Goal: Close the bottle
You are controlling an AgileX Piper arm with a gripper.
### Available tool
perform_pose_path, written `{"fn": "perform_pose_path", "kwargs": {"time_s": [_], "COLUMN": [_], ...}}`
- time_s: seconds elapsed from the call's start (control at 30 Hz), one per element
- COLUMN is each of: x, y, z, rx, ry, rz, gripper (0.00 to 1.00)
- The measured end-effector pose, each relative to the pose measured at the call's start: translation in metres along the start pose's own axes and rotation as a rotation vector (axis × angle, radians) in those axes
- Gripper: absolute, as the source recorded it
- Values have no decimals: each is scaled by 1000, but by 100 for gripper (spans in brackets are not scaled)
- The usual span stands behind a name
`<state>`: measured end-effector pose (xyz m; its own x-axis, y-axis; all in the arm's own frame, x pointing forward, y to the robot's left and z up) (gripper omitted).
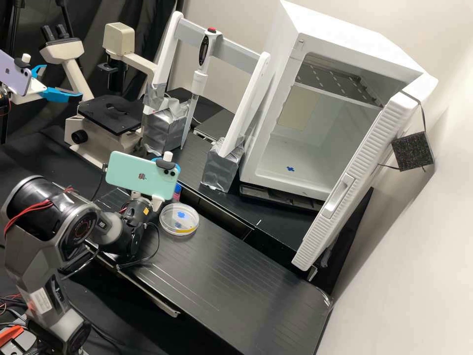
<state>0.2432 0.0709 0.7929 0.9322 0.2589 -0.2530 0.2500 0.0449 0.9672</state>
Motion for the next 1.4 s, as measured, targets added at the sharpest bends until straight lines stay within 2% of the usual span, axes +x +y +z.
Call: {"fn": "perform_pose_path", "kwargs": {"time_s": [0.23, 0.37, 0.47, 0.93, 1.03, 1.1, 1.3, 1.4], "x": [-1, -4, -4, -1, 3, 7, 14, 14], "y": [4, 2, 1, -4, -3, -2, 0, -1], "z": [7, 9, 9, -3, -4, -4, -2, -2], "rx": [-8, 15, 15, 16, 9, -9, 3, -19], "ry": [-5, -6, -6, 23, 26, 24, 6, 5], "rz": [17, 13, 11, -16, -17, -17, 1, -1], "gripper": [0, 0, 0, 0, 0, 0, 0, 0]}}
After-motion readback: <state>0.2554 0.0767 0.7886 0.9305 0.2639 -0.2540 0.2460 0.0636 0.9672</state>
